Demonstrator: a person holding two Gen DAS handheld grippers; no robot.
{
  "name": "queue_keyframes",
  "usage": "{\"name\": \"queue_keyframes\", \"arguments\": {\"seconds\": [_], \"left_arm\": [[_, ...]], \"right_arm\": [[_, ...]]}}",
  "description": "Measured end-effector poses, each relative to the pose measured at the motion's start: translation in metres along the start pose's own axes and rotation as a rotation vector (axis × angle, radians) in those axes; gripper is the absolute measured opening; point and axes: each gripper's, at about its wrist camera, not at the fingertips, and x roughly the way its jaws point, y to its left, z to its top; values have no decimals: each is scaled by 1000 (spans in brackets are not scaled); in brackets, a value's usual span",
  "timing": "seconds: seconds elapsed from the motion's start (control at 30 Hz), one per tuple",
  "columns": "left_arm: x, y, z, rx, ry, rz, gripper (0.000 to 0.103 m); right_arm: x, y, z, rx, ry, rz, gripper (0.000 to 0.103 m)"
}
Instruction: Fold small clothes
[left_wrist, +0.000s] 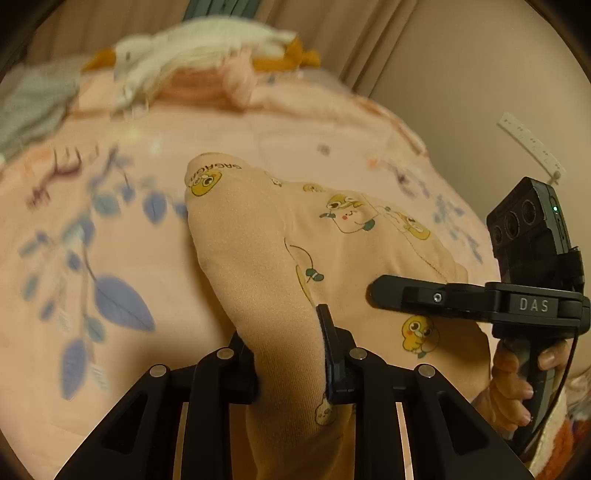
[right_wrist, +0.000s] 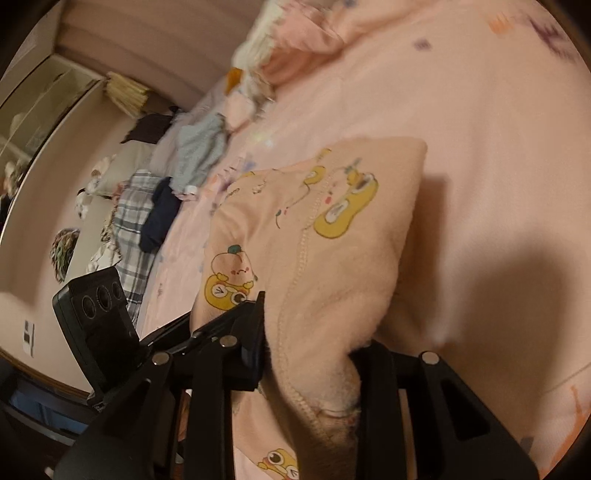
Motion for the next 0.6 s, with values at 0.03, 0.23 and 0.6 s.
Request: {"name": "queue_keyframes", "arguments": {"seconds": [0.03, 0.23, 0.6], "left_arm": [[-9, -2, 4, 0, -18, -11, 23], [-63, -12, 15, 8, -89, -80, 23], [-106, 2, 31, 16, -179, -23, 23]], "right_arm": [[-6, 6, -1, -16, -21, 16, 26], [-49, 44, -12, -96, -135, 82, 26], [-53, 99, -8, -200, -171, 101, 27]]}}
